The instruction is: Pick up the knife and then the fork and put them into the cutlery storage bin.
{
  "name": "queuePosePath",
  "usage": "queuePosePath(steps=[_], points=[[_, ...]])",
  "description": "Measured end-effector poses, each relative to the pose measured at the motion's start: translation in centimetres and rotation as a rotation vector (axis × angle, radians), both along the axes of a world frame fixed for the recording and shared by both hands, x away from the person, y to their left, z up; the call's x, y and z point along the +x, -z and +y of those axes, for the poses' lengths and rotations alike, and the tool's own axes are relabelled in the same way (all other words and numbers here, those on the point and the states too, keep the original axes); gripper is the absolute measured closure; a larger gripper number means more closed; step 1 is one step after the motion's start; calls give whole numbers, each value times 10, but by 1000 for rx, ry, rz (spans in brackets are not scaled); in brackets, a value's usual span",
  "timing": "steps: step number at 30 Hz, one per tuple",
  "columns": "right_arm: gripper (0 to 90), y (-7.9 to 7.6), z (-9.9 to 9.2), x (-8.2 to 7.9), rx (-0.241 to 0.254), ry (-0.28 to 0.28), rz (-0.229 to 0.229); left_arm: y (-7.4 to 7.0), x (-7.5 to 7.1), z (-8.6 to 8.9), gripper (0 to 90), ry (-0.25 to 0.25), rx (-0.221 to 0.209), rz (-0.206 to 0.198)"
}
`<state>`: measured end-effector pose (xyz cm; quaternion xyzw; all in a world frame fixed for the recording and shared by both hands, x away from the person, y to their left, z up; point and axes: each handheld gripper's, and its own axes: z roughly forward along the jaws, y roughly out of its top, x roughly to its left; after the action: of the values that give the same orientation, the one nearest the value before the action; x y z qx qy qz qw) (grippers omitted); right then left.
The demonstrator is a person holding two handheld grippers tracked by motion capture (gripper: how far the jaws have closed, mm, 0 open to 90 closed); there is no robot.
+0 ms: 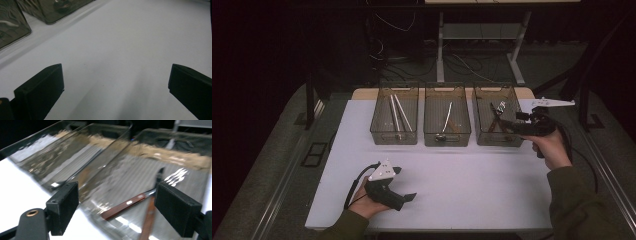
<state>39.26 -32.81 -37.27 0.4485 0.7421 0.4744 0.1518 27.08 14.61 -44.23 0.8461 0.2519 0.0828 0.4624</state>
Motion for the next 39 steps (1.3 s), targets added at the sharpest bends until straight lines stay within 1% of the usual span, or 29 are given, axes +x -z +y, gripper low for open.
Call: queuePosePath(steps=[3, 8, 11, 13, 15, 16, 19, 21, 24, 26, 30, 32, 39], points=[[188, 3, 10, -13, -9, -45, -11, 0, 0, 1, 0, 1, 2, 2], [174, 9, 24, -34, -34, -82, -28, -1, 1, 5, 0, 9, 4, 0], [166, 14, 30, -45, -32, -95, -24, -1, 1, 8, 0, -6, -10, 9], [166, 18, 33, -52, -30, -97, -25, -2, 1, 9, 0, -5, -9, 3], [165, 23, 36, -60, -39, -99, -33, -3, 0, 9, 0, -8, -11, 2], [165, 26, 37, -64, -42, -99, -32, -3, -1, 9, 0, -6, -6, 1], [165, 35, 40, -77, -54, -119, -31, -3, -1, 8, 0, -7, -12, 0], [165, 40, 41, -85, -62, -129, -23, -3, -1, 7, 0, -7, -18, -2], [165, 48, 41, -94, -67, -142, -13, -3, -1, 7, 0, 0, -12, 1], [165, 53, 41, -100, -65, -157, -4, -3, -2, 6, 0, 0, -11, 1], [165, 60, 41, -112, -71, -160, 5, -3, -2, 6, 0, 1, -12, 2], [165, 64, 41, -117, -72, -170, 8, -3, -2, 6, 0, 2, -14, 1], [165, 73, 43, -131, -85, -203, 20, -3, -2, 6, 0, 1, -12, 1]])
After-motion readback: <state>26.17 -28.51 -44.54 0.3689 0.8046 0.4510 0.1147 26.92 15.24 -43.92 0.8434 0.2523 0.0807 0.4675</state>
